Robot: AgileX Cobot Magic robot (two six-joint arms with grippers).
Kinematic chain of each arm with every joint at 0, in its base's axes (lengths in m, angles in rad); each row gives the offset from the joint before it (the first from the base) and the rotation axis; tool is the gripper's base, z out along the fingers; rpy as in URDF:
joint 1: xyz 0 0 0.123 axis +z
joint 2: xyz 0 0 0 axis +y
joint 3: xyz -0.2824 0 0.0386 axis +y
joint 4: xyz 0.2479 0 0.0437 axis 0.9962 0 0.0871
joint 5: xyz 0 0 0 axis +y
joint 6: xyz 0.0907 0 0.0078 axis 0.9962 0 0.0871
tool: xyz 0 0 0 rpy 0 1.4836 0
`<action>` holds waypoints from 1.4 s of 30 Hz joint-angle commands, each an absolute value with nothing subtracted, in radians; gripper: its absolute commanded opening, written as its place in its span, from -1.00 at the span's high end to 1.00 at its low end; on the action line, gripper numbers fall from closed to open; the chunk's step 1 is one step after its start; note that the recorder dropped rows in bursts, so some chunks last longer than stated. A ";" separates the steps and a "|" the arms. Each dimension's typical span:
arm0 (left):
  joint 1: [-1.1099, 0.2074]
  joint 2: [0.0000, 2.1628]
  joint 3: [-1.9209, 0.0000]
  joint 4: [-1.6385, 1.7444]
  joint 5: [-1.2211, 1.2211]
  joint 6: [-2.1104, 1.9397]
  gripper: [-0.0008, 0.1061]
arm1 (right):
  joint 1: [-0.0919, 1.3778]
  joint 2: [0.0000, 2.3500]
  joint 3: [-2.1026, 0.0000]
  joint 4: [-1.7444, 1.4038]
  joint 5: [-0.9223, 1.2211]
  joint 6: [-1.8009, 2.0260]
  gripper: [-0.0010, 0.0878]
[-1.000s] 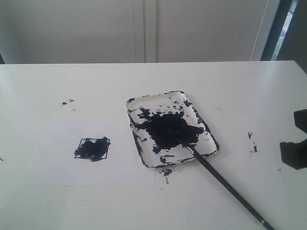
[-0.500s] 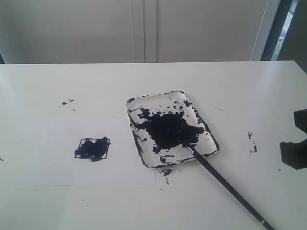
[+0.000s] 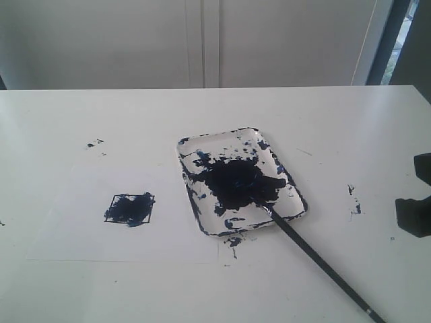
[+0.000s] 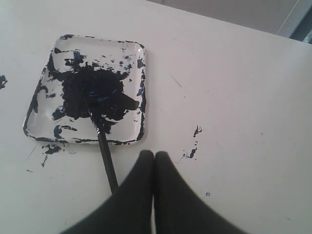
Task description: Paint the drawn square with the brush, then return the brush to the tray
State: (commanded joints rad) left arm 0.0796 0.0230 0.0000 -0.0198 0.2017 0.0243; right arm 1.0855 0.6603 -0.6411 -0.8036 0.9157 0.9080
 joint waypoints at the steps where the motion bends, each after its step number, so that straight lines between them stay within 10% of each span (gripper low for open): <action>1: 0.080 0.023 0.000 -0.020 0.202 0.024 0.99 | 1.086 0.658 -0.641 -0.804 0.916 0.908 0.98; 42: 0.080 0.023 0.000 -0.020 0.202 0.024 0.99 | 0.237 0.017 0.000 -0.680 -0.029 0.585 0.98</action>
State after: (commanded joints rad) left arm 0.0796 0.0230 0.0000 -0.0198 0.2017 0.0243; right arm 0.2369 0.0171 0.0000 -0.6800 -0.0288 0.5852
